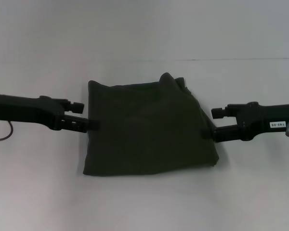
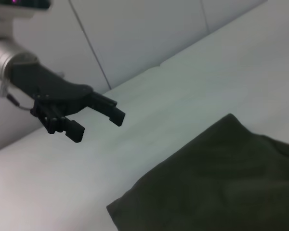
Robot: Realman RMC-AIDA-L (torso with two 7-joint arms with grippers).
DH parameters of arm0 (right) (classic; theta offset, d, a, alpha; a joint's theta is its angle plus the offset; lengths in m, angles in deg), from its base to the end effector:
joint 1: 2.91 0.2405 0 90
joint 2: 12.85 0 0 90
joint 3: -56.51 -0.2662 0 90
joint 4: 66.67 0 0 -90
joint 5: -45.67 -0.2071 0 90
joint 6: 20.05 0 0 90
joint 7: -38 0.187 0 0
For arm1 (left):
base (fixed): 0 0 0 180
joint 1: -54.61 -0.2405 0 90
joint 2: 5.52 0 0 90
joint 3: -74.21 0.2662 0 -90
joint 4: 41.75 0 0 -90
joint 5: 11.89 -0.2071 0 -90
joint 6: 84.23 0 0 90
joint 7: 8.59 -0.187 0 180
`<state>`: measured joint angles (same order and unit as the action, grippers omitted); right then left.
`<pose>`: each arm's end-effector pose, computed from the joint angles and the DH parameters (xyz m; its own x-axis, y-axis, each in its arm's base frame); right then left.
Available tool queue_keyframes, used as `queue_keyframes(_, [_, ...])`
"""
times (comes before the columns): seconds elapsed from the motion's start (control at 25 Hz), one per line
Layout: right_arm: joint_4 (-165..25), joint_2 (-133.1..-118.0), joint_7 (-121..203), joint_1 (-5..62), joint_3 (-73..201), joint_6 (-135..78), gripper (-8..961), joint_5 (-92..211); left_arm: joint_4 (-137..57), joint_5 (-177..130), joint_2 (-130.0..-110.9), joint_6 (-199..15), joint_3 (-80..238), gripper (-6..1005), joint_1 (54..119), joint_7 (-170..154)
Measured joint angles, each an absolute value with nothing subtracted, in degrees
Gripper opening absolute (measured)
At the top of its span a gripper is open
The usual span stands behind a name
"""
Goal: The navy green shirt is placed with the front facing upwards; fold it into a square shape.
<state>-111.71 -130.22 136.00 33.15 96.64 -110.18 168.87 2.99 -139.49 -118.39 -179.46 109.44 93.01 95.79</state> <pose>0.2330 0.3766 -0.0217 0.7895 -0.4835 -0.3781 -0.5546 -0.8259 -0.1019 -0.2409 0.3837 0.0150 0.7499 0.5626 0.3481 0.6230 -0.7775 -0.0855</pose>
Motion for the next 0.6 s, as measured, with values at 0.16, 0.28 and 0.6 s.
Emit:
queue_keyframes(0.16, [-115.2, -131.38, 135.1, 33.1, 97.1, -110.0, 915, 168.7, 3.0, -139.7, -118.24, -179.1, 113.6, 962, 95.4, 97.6])
queue_keyframes(0.28, [-115.6, -131.51, 135.0, 33.4, 97.0, -109.9, 915, 167.6, 2.9, -140.1, -118.24, -178.9, 115.2, 962, 96.7, 100.9])
queue_keyframes(0.6, [-115.0, -132.03, 133.5, 33.6, 97.6, -110.6, 915, 164.4, 5.5, -139.6, -119.78, -180.6, 115.6, 962, 96.8, 101.6])
